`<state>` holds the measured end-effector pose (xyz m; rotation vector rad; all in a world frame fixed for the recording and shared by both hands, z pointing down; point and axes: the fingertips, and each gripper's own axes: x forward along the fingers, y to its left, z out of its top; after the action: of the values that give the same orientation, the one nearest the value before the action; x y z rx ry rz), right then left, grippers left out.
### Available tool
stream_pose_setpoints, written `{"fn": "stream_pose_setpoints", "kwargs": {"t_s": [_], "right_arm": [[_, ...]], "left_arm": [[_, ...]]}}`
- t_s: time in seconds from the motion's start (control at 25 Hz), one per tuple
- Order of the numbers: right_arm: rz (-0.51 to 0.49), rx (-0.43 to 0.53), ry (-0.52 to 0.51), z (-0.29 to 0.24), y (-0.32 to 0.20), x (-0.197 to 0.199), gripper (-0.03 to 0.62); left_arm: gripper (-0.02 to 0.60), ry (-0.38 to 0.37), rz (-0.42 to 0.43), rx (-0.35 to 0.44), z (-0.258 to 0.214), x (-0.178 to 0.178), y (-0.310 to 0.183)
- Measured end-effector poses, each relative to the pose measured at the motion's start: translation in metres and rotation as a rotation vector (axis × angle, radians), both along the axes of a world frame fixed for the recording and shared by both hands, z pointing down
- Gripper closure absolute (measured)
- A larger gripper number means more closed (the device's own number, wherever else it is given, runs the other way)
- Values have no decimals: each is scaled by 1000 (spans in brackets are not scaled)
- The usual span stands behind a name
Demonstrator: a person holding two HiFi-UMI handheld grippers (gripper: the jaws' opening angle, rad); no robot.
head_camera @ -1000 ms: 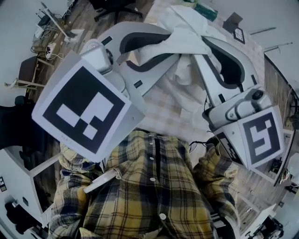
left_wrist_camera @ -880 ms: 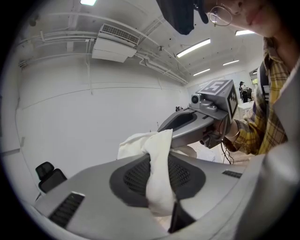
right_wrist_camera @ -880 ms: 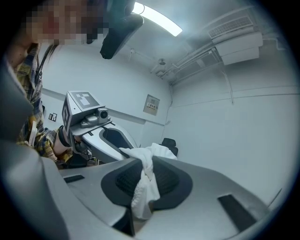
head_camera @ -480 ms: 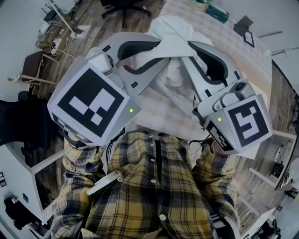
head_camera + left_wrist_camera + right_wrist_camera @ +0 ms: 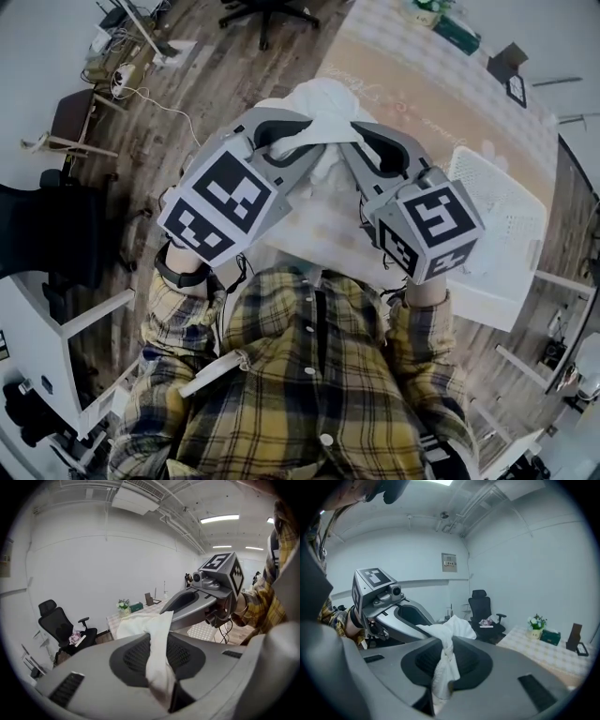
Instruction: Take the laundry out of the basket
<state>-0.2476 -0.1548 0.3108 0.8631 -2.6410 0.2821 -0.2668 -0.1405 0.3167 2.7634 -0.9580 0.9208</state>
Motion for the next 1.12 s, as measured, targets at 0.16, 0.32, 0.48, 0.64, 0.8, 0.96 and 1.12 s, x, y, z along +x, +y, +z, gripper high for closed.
{"fn": "stream_pose_setpoints", "kwargs": {"t_s": [0.16, 0.32, 0.48, 0.64, 0.8, 0.96, 1.12], "right_arm": [[20, -92, 19, 41, 2, 6, 534], [44, -173, 56, 83, 5, 14, 534], [70, -257, 101, 126, 11, 21, 533], [92, -321, 137, 168, 18, 25, 520], [113, -363, 153, 199, 23, 27, 520], [127, -381, 180, 222, 26, 30, 519], [134, -412, 191, 233, 30, 32, 517]], "left_arm": [[474, 29, -4, -92, 41, 6, 3], [474, 51, -19, -176, 83, 14, 6], [462, 58, -30, -261, 126, 20, 12], [456, 59, -47, -329, 166, 23, 19], [449, 78, -93, -374, 195, 24, 24], [442, 92, -118, -405, 213, 26, 26], [422, 105, -125, -407, 221, 27, 28]]}}
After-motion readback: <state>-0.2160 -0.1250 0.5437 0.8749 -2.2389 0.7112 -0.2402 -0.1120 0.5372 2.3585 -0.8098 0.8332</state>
